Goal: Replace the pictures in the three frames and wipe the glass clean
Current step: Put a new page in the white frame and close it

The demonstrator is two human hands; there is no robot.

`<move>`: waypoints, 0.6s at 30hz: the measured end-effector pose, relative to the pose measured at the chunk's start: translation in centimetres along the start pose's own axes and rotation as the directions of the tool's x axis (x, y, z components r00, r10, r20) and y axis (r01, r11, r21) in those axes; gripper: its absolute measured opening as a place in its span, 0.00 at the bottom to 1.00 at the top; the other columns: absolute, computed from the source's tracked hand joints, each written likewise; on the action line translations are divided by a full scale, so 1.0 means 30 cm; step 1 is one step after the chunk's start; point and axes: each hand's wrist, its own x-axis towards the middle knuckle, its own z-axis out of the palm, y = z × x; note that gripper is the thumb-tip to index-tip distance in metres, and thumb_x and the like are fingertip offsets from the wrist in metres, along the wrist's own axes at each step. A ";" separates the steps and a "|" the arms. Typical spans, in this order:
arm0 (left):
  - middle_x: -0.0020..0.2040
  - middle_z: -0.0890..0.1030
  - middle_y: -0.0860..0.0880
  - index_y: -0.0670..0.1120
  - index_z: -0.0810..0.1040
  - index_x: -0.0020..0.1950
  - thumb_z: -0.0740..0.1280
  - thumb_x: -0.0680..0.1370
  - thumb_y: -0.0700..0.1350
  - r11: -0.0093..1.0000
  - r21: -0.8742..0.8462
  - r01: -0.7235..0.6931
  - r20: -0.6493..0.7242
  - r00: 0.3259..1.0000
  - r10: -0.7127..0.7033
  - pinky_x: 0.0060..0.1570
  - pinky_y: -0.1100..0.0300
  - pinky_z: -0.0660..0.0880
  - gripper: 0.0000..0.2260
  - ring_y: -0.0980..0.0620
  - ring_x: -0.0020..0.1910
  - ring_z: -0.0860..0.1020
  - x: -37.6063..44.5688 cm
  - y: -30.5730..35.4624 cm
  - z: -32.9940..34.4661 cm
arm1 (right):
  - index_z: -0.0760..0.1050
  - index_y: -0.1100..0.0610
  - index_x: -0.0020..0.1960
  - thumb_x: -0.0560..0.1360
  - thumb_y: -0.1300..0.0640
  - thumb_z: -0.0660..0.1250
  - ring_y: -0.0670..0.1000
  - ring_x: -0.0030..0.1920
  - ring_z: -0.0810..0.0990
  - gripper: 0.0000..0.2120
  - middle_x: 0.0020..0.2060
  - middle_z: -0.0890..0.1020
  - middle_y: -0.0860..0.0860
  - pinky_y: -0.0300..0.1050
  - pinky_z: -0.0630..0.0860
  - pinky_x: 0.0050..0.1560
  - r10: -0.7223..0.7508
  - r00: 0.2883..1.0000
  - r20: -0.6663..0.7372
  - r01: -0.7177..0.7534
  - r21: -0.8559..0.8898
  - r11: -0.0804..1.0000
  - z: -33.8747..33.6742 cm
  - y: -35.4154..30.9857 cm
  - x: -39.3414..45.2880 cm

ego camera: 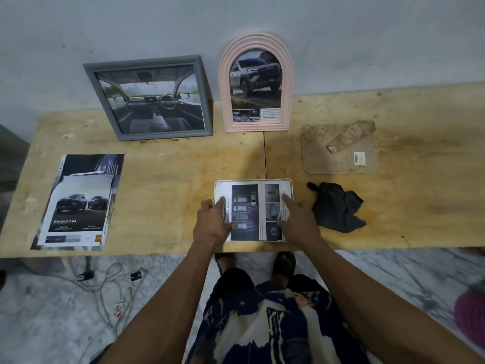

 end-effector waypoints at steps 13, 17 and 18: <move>0.71 0.63 0.40 0.48 0.56 0.81 0.75 0.75 0.49 0.998 -0.053 0.015 0.011 1.000 -0.015 0.70 0.46 0.68 0.41 0.39 0.68 0.66 -0.033 0.003 0.016 | 0.48 0.48 0.80 0.72 0.49 0.73 0.60 0.67 0.65 0.45 0.68 0.62 0.56 0.52 0.68 0.65 -0.039 0.999 0.035 0.040 -0.018 0.999 -0.001 0.009 -0.039; 0.71 0.64 0.40 0.47 0.53 0.81 0.75 0.74 0.53 0.992 -0.129 -0.002 0.036 0.999 0.007 0.67 0.45 0.69 0.43 0.37 0.68 0.67 -0.036 -0.020 -0.011 | 0.53 0.48 0.78 0.70 0.49 0.70 0.61 0.68 0.67 0.41 0.70 0.66 0.57 0.56 0.70 0.64 0.002 1.000 -0.008 -0.001 0.061 0.998 -0.015 -0.019 -0.055; 0.69 0.65 0.40 0.47 0.53 0.80 0.75 0.74 0.53 0.986 -0.169 0.000 0.036 0.999 0.006 0.64 0.44 0.71 0.43 0.37 0.67 0.68 -0.036 -0.027 -0.016 | 0.57 0.48 0.75 0.70 0.50 0.69 0.61 0.66 0.68 0.38 0.68 0.69 0.56 0.56 0.70 0.63 -0.008 1.000 -0.023 0.010 0.067 0.998 -0.017 -0.028 -0.064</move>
